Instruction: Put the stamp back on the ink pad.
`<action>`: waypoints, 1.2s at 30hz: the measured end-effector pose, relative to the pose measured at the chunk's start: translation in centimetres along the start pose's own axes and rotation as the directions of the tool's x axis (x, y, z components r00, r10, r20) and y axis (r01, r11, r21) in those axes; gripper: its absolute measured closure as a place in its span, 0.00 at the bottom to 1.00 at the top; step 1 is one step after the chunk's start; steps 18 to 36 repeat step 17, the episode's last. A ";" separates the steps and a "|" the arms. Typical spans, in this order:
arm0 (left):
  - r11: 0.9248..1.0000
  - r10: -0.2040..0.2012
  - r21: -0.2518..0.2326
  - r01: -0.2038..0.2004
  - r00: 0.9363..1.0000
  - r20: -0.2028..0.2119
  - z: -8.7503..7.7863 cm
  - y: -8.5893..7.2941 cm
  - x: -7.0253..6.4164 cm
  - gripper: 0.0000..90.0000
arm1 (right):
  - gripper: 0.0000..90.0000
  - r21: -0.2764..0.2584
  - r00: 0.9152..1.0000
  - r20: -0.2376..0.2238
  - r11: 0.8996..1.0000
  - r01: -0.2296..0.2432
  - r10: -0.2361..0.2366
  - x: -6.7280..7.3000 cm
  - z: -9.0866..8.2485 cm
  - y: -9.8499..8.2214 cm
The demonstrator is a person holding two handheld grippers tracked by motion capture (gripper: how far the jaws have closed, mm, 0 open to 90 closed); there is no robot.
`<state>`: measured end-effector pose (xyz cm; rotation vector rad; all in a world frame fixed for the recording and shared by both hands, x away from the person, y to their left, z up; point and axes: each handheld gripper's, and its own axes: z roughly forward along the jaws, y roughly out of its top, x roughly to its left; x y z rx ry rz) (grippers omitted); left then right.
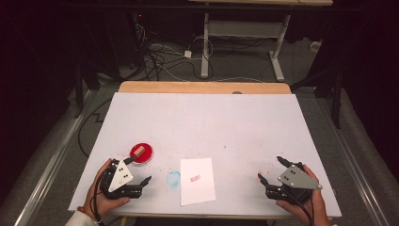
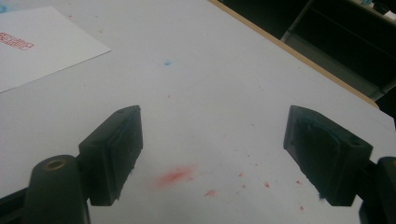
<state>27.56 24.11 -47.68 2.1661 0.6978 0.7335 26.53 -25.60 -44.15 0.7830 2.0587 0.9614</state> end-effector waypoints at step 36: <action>1.000 -0.022 0.009 0.022 1.000 -0.004 0.1 0.1 0.2 0.18 | 0.22 0.002 1.000 -0.005 1.000 -0.002 0.002 -0.3 0.4 -0.2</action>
